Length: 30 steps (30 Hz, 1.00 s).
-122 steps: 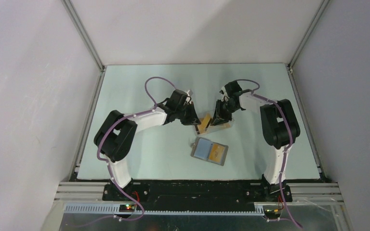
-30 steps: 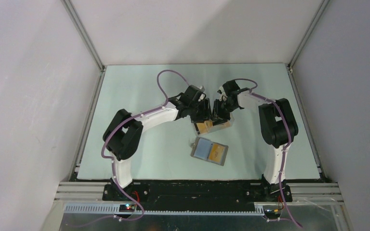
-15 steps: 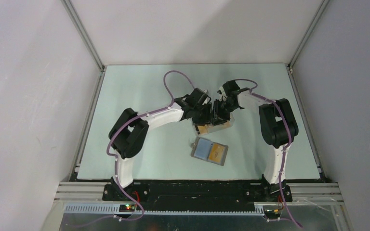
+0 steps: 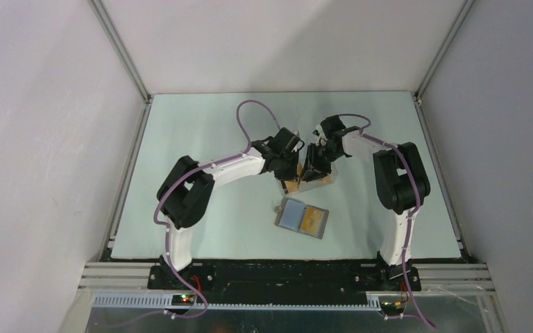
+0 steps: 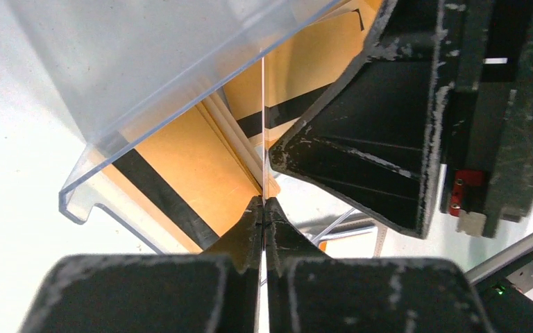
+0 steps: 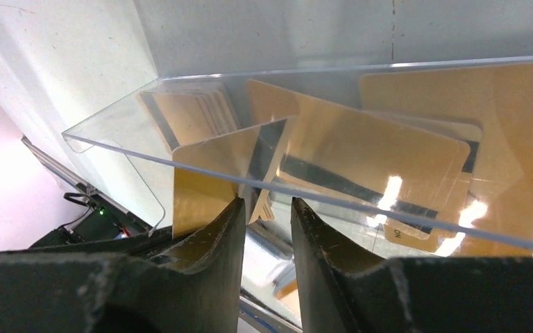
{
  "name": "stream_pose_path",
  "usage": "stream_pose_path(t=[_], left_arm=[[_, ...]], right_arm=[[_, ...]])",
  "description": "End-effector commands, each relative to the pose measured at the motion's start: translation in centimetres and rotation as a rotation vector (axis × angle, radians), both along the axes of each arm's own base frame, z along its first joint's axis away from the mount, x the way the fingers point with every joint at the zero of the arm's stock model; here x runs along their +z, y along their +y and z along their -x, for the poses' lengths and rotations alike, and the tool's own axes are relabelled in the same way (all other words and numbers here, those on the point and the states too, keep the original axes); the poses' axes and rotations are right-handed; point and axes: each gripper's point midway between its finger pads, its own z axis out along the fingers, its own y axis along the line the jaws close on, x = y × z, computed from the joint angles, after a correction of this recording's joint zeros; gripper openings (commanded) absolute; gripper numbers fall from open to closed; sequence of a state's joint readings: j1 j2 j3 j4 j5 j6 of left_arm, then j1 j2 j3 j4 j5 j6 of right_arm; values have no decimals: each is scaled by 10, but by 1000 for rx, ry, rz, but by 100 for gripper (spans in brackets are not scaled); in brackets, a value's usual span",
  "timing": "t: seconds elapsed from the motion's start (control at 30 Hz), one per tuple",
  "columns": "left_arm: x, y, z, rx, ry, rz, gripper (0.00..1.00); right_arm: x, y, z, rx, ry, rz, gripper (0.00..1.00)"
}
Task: Put the credit cards into the card holder
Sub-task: Pick up the credit card from the storage box.
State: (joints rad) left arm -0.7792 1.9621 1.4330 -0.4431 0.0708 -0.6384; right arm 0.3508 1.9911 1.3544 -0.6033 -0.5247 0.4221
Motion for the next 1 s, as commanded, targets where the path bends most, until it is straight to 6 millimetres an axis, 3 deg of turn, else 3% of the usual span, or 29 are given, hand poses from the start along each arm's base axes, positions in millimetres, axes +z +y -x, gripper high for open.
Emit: stream_pose_path(t=[0.0,0.1,0.17,0.3,0.47,0.5,0.53,0.57,0.6,0.63,0.67,0.7,0.73,0.77,0.8,0.83,0.97], left_arm=[[25,1,-9,9,-67,-4,0],[35,10,-14,49,-101,-14,0],[50,17,-19,83,-136,-6,0],[99,36,-25,151,-238,42,0],[151,59,-20,216,-333,123,0],[163,62,-15,226,-349,161,0],[160,65,-9,223,-335,176,0],[179,65,-5,239,-358,250,0],[172,65,4,225,-333,279,0],[195,63,7,238,-365,379,0],[186,61,17,211,-334,417,0],[217,57,21,214,-382,549,0],[200,55,35,186,-334,586,0],[239,49,42,161,-380,761,0],[226,50,49,161,-353,793,0],[252,48,57,136,-373,906,0],[266,46,77,70,-361,1008,0]], right_arm=[[34,4,-2,0,-61,-37,37],[49,-2,-3,-5,-95,-35,50],[69,-6,-5,-14,-148,-41,58],[110,-16,-6,-33,-248,-66,73],[152,-22,5,-28,-335,-128,81],[167,-21,11,-19,-358,-165,83],[169,-23,13,-31,-361,-188,83],[185,-21,21,-19,-387,-244,84],[187,-24,21,-44,-390,-281,84],[206,-21,33,-20,-417,-354,85],[208,-22,32,-41,-424,-404,86],[225,-20,44,-14,-448,-474,87],[229,-19,46,-27,-455,-525,87],[244,-17,58,4,-470,-586,87],[248,-15,59,-6,-471,-635,87],[259,-12,69,26,-478,-683,86],[278,2,86,92,-495,-787,83]])
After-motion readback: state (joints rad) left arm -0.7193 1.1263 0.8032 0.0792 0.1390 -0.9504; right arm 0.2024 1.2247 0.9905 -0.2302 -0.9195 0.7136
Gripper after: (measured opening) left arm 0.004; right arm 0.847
